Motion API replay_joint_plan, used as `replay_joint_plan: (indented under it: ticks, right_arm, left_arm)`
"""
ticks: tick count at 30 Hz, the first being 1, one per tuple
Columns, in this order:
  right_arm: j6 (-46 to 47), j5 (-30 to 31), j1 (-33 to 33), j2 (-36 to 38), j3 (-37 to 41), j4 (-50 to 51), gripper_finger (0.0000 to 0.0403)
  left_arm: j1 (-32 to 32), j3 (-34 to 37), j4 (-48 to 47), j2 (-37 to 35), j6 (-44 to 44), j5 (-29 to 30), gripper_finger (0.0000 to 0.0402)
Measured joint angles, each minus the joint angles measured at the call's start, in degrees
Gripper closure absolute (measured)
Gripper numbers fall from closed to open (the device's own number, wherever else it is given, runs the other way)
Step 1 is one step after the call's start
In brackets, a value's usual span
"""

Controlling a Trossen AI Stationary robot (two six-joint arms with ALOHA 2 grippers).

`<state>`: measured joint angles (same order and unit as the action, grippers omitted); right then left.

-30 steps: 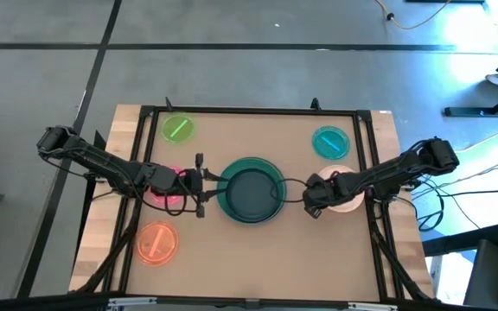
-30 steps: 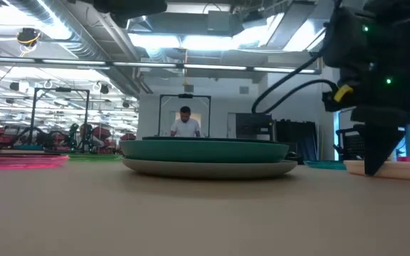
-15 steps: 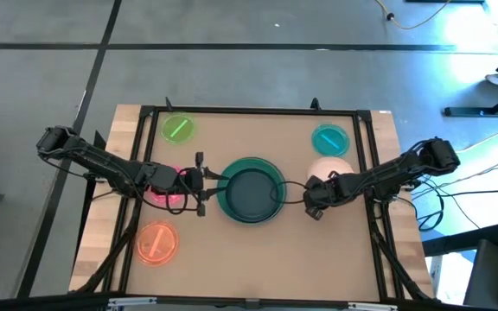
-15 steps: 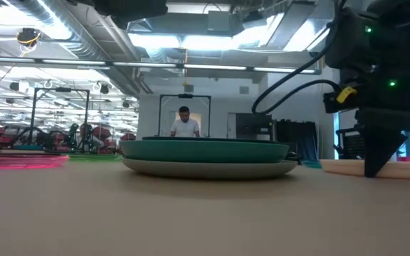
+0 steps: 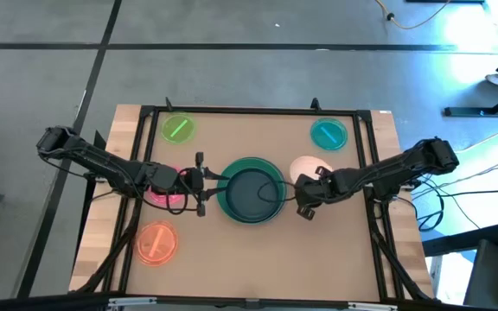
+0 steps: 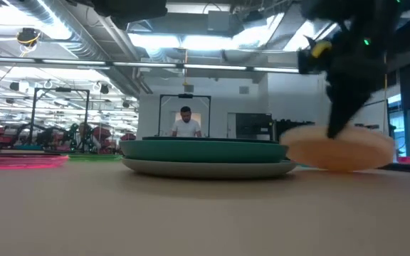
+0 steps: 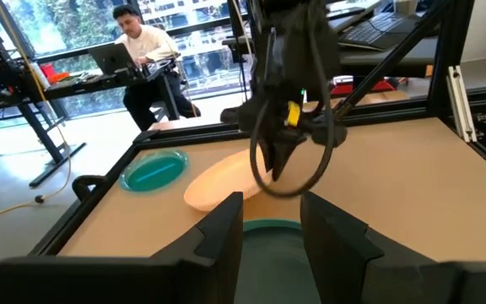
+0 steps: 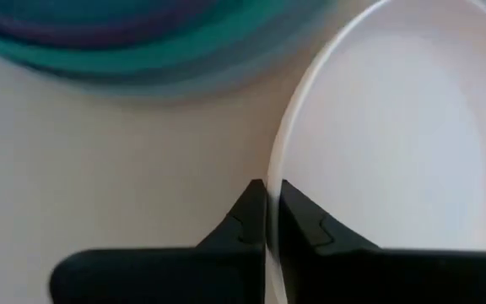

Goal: Stack plastic plates
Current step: Stack the light orange plate on top of the black plate

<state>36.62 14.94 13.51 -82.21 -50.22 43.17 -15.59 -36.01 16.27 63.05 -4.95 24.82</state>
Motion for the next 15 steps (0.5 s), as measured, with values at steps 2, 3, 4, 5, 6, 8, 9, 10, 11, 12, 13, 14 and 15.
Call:
replay_joint_plan:
  ticks: [2,3,4,5,6,8,9,10,11,12,13,14,15]
  right_arm:
    - [-2.1,0.8,0.0,0.1,-2.1,-0.5,0.04]
    - [-3.0,1.3,0.0,0.1,-2.9,-0.9,0.0401]
    - [-4.1,1.9,0.0,0.1,-3.7,-1.8,0.04]
    - [-5.2,2.5,0.0,0.1,-4.4,-3.2,0.0399]
    - [-6.3,2.7,0.0,0.1,-5.0,-4.9,0.0399]
    - [-9.2,2.9,0.0,0.1,-5.5,-9.3,0.0399]
    - [-11.1,2.9,0.0,0.1,-5.5,-11.8,0.04]
    - [-13.0,2.8,0.0,0.1,-5.5,-14.2,0.0401]
    - [-14.9,2.8,0.0,-0.1,-5.5,-16.9,0.0401]
    - [-16.8,2.5,0.0,-0.3,-5.5,-19.5,0.0401]
    - [-18.3,2.3,0.0,-0.4,-5.5,-21.6,0.0401]
    - [-19.6,2.0,0.0,-0.7,-5.5,-23.4,0.04]
    - [-20.7,1.8,0.0,-1.2,-5.5,-25.7,0.0401]
  left_arm:
    - [0.0,0.0,0.0,0.0,0.0,0.0,0.0288]
    - [0.0,0.0,0.0,0.0,0.0,0.0,0.0288]
    - [0.0,0.0,0.0,0.0,0.0,0.0,0.0288]
    - [0.0,0.0,0.0,0.0,0.0,0.0,0.0288]
    - [0.0,0.0,0.0,0.0,0.0,0.0,0.0288]
    - [0.0,0.0,0.0,0.0,0.0,0.0,0.0288]
    - [0.0,0.0,0.0,0.0,0.0,0.0,0.0288]
    - [0.0,0.0,0.0,0.0,0.0,0.0,0.0288]
    - [0.0,0.0,0.0,0.0,0.0,0.0,0.0288]
    - [0.0,0.0,0.0,0.0,0.0,0.0,0.0288]
    - [0.0,0.0,0.0,0.0,0.0,0.0,0.0288]
    - [0.0,0.0,0.0,0.0,0.0,0.0,0.0288]
    - [0.0,0.0,0.0,0.0,0.0,0.0,0.0288]
